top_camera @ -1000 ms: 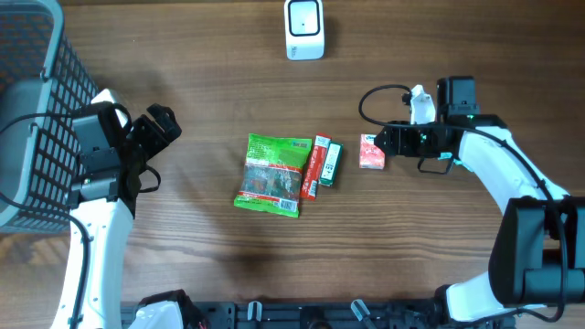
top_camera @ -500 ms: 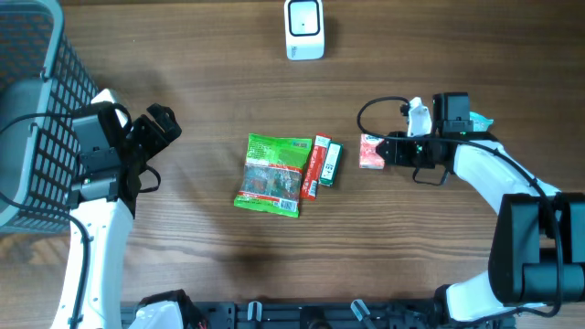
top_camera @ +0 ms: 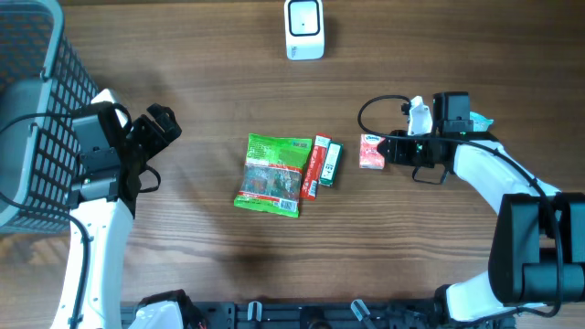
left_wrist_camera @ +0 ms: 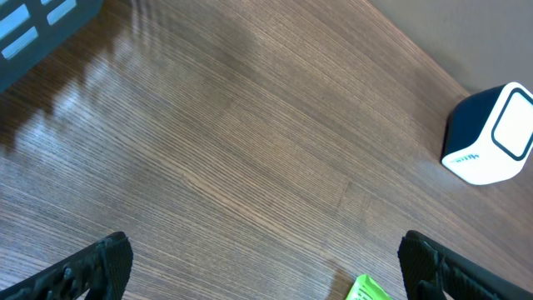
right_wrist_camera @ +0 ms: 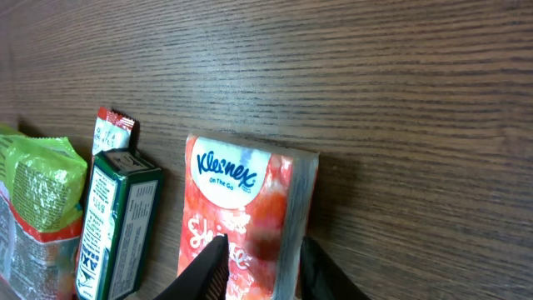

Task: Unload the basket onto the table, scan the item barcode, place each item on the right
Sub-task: 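Regrasp the Kleenex pack upright with the right gripper and lift it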

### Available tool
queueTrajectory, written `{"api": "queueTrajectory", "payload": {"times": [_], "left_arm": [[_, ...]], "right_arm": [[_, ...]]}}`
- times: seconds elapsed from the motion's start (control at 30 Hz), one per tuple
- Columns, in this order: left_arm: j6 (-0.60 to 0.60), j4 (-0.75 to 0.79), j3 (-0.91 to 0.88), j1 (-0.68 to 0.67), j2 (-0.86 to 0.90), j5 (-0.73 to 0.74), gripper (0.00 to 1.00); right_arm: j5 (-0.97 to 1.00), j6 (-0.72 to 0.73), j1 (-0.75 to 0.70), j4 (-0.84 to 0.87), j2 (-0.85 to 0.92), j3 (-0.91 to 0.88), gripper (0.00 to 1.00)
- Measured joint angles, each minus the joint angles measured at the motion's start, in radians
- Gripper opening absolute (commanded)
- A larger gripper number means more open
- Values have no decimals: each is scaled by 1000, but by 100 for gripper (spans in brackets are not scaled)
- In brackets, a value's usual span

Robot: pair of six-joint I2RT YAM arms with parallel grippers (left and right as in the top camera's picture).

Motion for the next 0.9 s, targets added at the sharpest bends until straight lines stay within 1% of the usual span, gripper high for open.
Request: {"api": "queueTrajectory", "payload": {"times": [0.37, 0.5, 0.7, 0.9], "left_arm": [[0, 0, 0, 0, 0, 0, 100], [0, 0, 0, 0, 0, 0, 100], [0, 0, 0, 0, 0, 0, 100], [0, 0, 0, 0, 0, 0, 100]], "right_arm": [[0, 3, 0, 7, 2, 0, 29], [0, 3, 0, 29, 39, 0, 29], [-1, 10, 0, 44, 60, 0, 24], [-4, 20, 0, 44, 60, 0, 25]]}}
